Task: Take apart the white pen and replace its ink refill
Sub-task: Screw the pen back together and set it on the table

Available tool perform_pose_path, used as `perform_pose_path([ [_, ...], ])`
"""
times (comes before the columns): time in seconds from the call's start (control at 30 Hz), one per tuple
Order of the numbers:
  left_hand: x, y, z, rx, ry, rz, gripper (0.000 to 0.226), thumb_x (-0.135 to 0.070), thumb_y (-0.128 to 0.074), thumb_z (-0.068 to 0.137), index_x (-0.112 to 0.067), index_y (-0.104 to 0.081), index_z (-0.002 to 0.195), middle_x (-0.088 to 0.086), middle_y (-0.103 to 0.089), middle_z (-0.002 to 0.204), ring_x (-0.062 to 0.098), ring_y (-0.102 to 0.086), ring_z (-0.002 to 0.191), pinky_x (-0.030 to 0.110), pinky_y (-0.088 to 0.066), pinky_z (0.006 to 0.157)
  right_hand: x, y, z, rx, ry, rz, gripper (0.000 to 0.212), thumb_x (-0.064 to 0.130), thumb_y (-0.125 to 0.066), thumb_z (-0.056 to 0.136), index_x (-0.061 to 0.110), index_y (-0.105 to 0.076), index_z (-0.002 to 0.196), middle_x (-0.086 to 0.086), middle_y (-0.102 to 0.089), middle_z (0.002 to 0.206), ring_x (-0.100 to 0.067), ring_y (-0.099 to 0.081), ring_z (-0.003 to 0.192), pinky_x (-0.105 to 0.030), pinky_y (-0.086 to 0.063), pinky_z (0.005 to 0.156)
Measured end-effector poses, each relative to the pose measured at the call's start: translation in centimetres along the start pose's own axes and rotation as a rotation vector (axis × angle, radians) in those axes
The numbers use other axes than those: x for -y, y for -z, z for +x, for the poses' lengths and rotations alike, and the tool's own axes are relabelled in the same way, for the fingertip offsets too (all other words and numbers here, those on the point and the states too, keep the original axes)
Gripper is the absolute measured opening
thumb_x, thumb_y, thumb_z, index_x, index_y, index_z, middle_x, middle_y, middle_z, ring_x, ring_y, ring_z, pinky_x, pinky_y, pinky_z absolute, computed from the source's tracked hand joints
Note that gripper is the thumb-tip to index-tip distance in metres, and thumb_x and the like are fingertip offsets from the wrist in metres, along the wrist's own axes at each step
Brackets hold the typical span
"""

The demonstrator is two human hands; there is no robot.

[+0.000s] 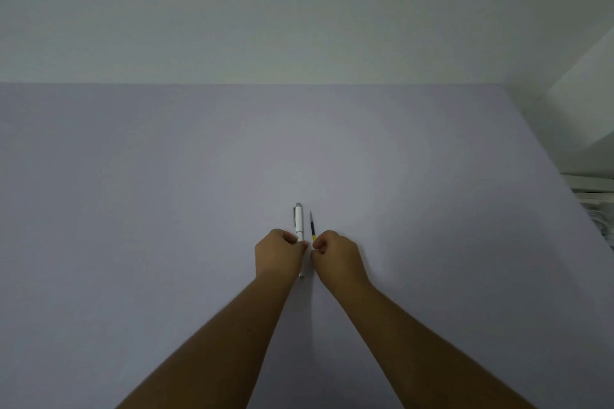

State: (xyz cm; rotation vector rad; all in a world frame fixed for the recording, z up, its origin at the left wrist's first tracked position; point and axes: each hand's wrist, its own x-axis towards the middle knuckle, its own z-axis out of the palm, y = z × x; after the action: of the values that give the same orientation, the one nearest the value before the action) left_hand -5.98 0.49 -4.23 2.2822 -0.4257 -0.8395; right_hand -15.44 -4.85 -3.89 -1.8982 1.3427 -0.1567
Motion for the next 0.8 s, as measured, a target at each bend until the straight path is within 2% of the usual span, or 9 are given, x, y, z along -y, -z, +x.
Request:
perform_pose_path([
  [0.2,-0.02,-0.04,0.02,-0.006,0.009,-0.004,0.021,-0.026,-0.070,0.081,-0.012,-0.064,0.095,0.001,-0.065,0.090,0.013,-0.055,0.076,0.023,-0.043,0.070,-0.03,0.00,-0.05,-0.006,-0.003,0.001,0.015,0.013,-0.054,0.087,0.011,-0.064,0.098,-0.010,-0.067,0.100,-0.023,-0.062,0.089,-0.031,-0.051,0.077],
  [0.8,0.04,0.25,0.10,-0.003,0.013,0.017,0.020,-0.028,-0.069,0.081,-0.013,-0.064,0.093,-0.001,-0.062,0.080,0.011,-0.056,0.069,0.022,-0.043,0.064,0.08,0.22,-0.05,0.013,-0.034,0.021,0.014,0.014,-0.055,0.086,0.011,-0.063,0.098,-0.009,-0.068,0.099,-0.022,-0.062,0.086,-0.029,-0.051,0.073],
])
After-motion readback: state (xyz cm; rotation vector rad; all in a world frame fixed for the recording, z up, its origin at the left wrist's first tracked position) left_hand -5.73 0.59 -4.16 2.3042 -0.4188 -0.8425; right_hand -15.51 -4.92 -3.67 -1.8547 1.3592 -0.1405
